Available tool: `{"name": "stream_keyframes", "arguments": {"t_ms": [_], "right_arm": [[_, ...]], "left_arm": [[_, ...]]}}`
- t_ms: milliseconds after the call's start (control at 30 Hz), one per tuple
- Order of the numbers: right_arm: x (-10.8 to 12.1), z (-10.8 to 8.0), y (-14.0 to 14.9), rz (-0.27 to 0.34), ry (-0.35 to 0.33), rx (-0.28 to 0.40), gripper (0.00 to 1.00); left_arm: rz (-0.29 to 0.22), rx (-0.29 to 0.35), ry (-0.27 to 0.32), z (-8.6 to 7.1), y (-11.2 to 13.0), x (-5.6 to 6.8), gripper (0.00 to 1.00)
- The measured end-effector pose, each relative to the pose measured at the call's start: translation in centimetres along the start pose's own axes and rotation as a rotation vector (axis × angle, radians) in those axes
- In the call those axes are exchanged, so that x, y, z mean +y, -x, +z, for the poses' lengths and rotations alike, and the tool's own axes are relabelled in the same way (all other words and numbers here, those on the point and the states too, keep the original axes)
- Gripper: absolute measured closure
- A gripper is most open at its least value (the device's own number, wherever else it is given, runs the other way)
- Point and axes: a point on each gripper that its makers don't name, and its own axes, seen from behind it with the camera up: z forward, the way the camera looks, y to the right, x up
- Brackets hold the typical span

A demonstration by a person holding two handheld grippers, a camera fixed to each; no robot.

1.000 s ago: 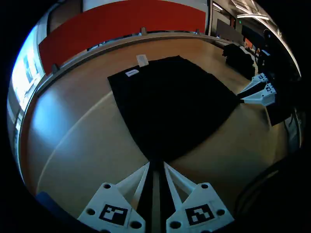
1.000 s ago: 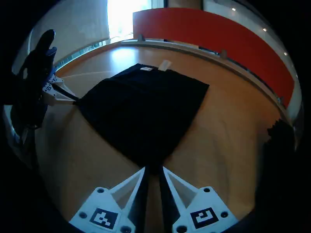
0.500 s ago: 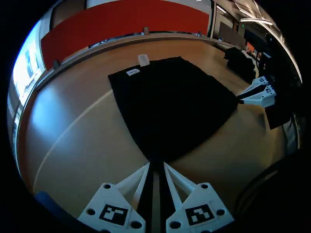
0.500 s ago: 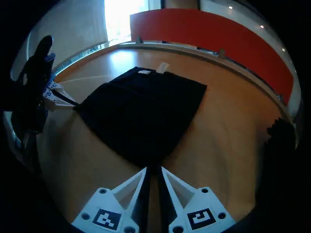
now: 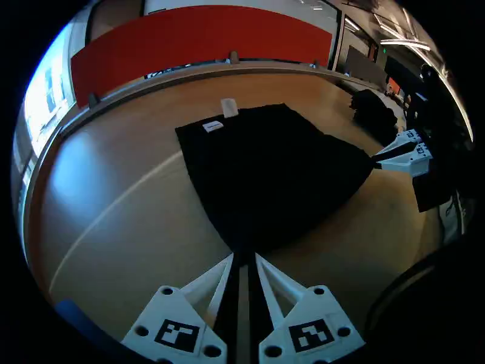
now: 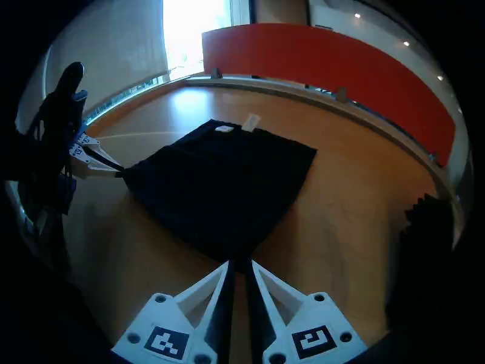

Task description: Fold towel

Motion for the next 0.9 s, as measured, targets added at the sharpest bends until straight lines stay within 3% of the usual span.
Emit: {"name": "stream_keyframes", "arguments": {"t_ms": [367,900], "right_arm": [[-0.8,-2.8,-3.0,-0.002,0.000,0.052,0.88],[-1.4,-5.9,-5.8,-0.012,-0.010,0.075,0.88]], "left_arm": [[-0.051,0.026,-0.013,-3.0,-1.8,-0.2,0.91],[-0.099,0.042,-0.014,-6.6,-4.2,0.4,0.91]]}}
